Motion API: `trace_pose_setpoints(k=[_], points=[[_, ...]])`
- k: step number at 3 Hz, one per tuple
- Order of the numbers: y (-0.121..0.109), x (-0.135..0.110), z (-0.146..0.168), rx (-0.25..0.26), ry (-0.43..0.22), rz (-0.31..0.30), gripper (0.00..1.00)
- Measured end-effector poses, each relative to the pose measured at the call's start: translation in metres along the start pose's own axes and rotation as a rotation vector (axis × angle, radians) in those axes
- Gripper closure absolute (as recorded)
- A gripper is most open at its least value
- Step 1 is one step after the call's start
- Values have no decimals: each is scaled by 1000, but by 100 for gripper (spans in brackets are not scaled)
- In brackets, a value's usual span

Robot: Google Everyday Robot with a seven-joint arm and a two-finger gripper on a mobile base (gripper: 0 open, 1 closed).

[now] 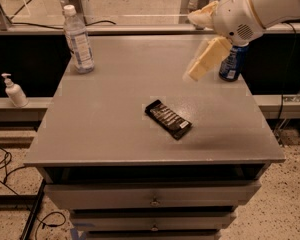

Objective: Move blue plastic bottle near rxbar chocolate

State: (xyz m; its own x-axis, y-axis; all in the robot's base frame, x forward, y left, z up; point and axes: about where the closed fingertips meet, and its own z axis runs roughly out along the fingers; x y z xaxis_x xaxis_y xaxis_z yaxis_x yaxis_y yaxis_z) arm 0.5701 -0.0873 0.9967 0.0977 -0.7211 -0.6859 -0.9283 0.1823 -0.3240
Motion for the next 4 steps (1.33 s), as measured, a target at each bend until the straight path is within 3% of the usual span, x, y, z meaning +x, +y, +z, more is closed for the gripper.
trace_pose_setpoints(k=[2, 3, 4], points=[[-3, 3, -1, 29, -16, 26, 0], [-32, -11, 27, 82, -99, 69, 0], [-79, -38, 72, 112, -211, 109, 0]])
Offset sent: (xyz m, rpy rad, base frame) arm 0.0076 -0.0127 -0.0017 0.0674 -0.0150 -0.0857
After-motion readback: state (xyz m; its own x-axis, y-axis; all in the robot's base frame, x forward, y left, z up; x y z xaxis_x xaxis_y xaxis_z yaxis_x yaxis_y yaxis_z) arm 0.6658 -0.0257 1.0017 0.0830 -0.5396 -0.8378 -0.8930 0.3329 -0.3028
